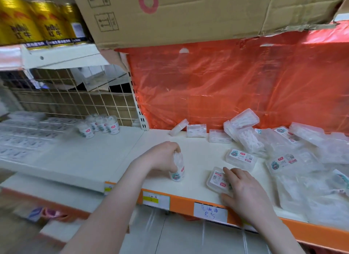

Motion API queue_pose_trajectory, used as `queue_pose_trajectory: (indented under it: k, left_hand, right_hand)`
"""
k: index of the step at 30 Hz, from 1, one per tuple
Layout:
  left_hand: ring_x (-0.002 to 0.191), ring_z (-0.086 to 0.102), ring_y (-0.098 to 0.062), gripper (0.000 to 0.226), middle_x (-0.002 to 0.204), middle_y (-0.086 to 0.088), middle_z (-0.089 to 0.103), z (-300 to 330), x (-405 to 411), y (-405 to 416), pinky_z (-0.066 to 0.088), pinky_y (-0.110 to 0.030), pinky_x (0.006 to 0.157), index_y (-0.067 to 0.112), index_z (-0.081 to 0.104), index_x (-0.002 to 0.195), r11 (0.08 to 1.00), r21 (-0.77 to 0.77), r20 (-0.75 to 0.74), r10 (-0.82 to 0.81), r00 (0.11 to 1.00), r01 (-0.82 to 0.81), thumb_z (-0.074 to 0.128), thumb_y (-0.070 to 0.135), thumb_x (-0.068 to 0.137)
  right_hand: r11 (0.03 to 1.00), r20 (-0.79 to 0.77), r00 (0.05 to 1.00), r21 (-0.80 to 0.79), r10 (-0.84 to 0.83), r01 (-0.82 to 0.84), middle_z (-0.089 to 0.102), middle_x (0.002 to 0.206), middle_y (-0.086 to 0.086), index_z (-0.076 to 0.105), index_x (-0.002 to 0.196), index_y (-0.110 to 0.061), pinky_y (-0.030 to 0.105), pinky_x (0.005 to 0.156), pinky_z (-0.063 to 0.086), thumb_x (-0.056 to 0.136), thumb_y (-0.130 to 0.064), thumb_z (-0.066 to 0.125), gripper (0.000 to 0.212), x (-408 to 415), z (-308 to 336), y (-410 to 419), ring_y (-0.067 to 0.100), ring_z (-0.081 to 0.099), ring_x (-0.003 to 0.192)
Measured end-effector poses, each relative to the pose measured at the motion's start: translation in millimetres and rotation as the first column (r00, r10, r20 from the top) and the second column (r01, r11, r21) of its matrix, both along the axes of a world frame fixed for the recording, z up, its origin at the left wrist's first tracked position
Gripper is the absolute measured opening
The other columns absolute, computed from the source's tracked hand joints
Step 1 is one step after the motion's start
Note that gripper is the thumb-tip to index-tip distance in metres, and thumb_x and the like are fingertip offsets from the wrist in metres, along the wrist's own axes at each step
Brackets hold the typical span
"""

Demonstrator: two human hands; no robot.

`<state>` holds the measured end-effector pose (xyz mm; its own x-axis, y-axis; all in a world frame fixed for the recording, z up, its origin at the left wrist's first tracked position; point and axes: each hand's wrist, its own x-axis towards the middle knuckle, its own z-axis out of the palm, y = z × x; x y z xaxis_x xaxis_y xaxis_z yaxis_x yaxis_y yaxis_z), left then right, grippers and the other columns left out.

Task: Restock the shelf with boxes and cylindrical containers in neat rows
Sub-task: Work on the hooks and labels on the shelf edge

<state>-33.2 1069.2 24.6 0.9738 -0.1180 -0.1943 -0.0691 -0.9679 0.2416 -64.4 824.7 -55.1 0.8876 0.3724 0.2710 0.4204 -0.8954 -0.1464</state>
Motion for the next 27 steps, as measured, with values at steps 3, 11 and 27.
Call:
queue_pose_trajectory:
  k: [3,11,27]
  left_hand:
    - [0.112,0.049,-0.016,0.058,0.124,0.002,0.05,2,-14,13,0.043,-0.029,0.093,0.02,0.05,0.124,1.0,-0.023,0.065,0.019,0.998,-0.018,0.071,0.02,0.07]
    - [0.113,0.051,-0.016,0.059,0.126,0.001,0.053,23,-45,68,0.043,-0.03,0.095,0.02,0.051,0.128,0.997,-0.052,0.131,0.064,0.989,-0.058,0.068,0.017,0.072]
    - [0.129,0.041,-0.016,0.066,0.143,0.003,0.045,40,-64,310,0.036,-0.03,0.105,0.022,0.043,0.14,0.997,0.08,0.164,-0.027,0.986,0.014,0.065,0.024,0.078]
  right_hand:
    - [1.0,-0.01,1.0,0.021,0.015,-0.015,0.064,0.081,0.004,0.069,0.1,-0.005,0.029,0.054,0.054,0.03,-0.027,0.085,0.075,-2,-1,8,0.025,0.063,0.066]
    - [0.998,-0.077,0.995,0.007,0.066,-0.065,0.06,0.111,0.006,0.052,0.131,-0.01,0.033,0.081,0.046,0.069,-0.026,0.069,0.066,-10,21,60,0.028,0.056,0.101]
    - [0.997,-0.075,0.997,0.078,0.035,-0.029,0.051,0.126,0.002,0.037,0.141,-0.016,0.027,0.093,0.037,0.079,-0.034,0.063,0.07,-16,32,298,0.021,0.046,0.117]
